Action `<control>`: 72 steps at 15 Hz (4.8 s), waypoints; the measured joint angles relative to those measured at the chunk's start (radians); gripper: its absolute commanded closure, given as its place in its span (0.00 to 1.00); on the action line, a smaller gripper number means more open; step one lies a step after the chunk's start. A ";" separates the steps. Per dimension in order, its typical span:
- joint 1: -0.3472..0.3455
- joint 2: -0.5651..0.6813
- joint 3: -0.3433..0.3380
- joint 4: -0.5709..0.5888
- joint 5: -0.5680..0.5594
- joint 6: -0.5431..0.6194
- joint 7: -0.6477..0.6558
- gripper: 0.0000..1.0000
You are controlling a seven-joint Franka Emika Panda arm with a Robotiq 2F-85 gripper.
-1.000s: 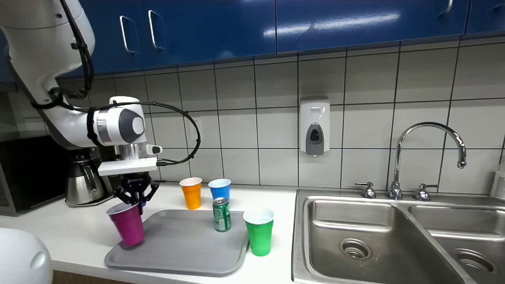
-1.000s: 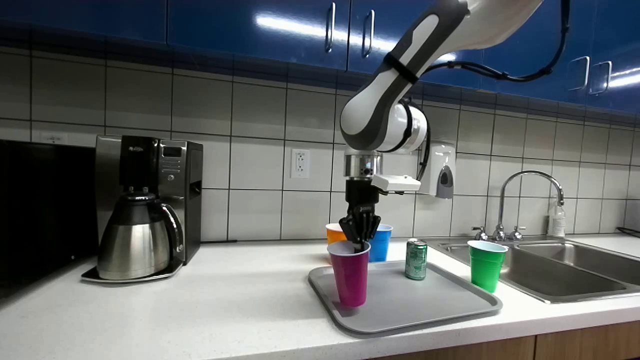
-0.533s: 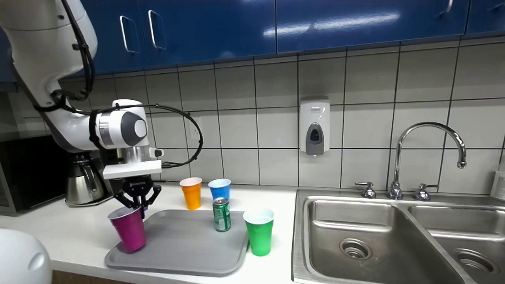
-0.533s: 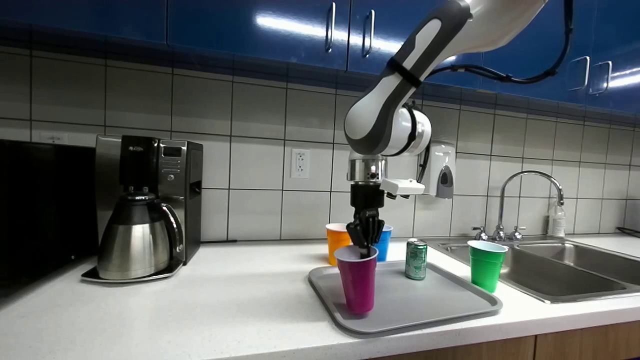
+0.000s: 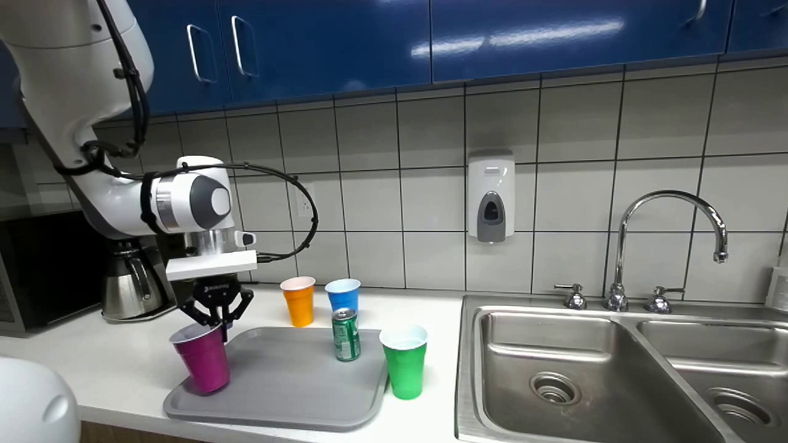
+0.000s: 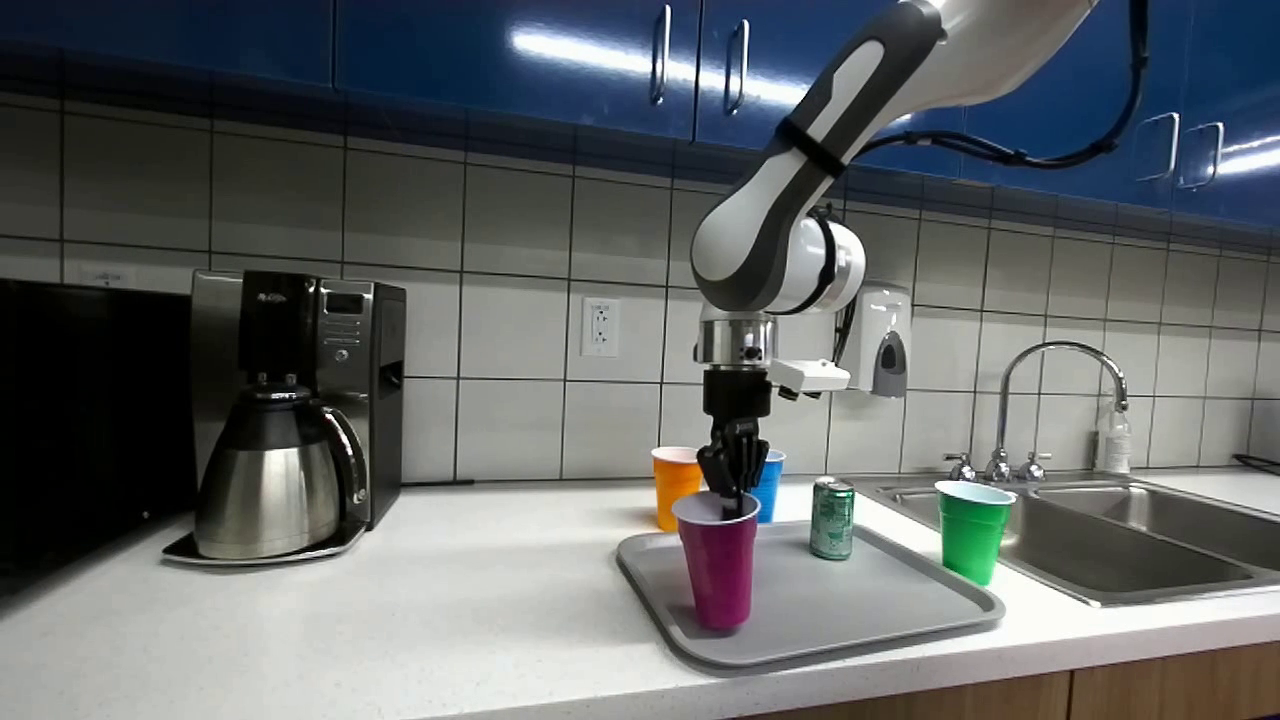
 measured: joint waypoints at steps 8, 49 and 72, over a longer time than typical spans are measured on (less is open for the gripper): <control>-0.005 0.000 -0.003 0.000 -0.007 0.005 -0.006 0.34; 0.000 0.327 -0.037 0.526 -0.183 -0.083 0.160 0.00; 0.035 0.588 -0.081 0.846 -0.192 -0.141 0.160 0.51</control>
